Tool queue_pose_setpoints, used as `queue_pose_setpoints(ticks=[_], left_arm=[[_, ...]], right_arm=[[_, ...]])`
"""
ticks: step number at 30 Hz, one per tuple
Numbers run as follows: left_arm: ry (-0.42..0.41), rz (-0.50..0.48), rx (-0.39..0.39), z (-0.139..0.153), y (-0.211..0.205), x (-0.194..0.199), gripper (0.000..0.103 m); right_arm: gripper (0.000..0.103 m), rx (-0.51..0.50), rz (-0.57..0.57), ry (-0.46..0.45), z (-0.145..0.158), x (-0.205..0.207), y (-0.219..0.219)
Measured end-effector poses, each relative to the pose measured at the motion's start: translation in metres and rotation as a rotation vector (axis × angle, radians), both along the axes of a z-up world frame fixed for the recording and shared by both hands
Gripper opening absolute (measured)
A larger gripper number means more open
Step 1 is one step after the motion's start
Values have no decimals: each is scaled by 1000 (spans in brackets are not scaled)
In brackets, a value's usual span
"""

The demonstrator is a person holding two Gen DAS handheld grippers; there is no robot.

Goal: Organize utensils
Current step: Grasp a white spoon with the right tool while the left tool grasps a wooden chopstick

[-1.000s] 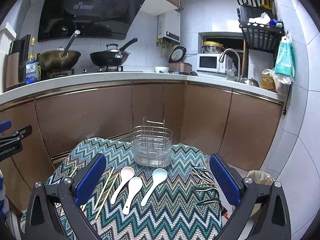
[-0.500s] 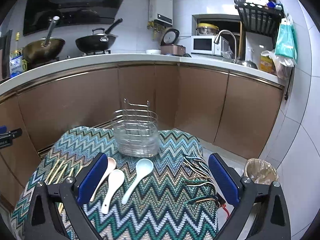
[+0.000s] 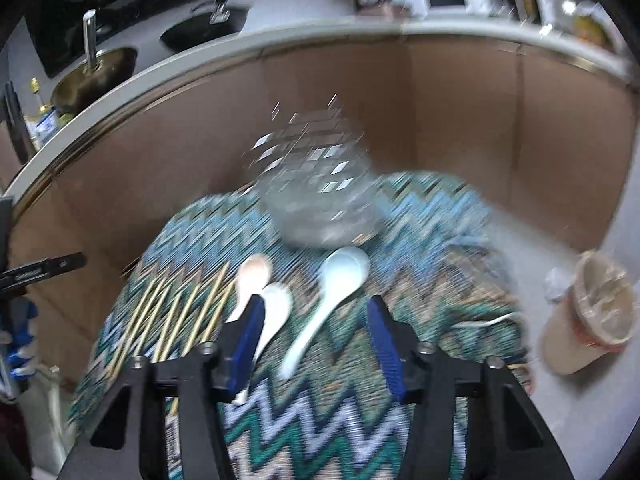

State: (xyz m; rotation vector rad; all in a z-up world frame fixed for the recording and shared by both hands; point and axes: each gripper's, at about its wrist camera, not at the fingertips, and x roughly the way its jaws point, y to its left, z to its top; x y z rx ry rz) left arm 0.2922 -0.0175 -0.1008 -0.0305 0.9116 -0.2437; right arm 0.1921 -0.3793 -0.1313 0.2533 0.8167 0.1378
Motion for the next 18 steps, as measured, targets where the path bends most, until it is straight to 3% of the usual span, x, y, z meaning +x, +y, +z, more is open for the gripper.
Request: queue_pose_setpoints(ticks=[2,4,10,13,18], left_arm=[[56,-22,-27,-12,-1,9,58],[91,-30,-29,-21,-4,16,54],[170,-66,-33,-47,-8,28,46],[206,-80,-32,-56,-10,36,39],[252,-91,-11,-67,-12,49,36]], right_arm=[[42,30,57,32,-11,12,12],[39,25,94,49,-18,20,22],[31,17,103,92,-34,45,25],[30,21,121,135,-44,60,25],[30,16,158,199,-63,81,26]])
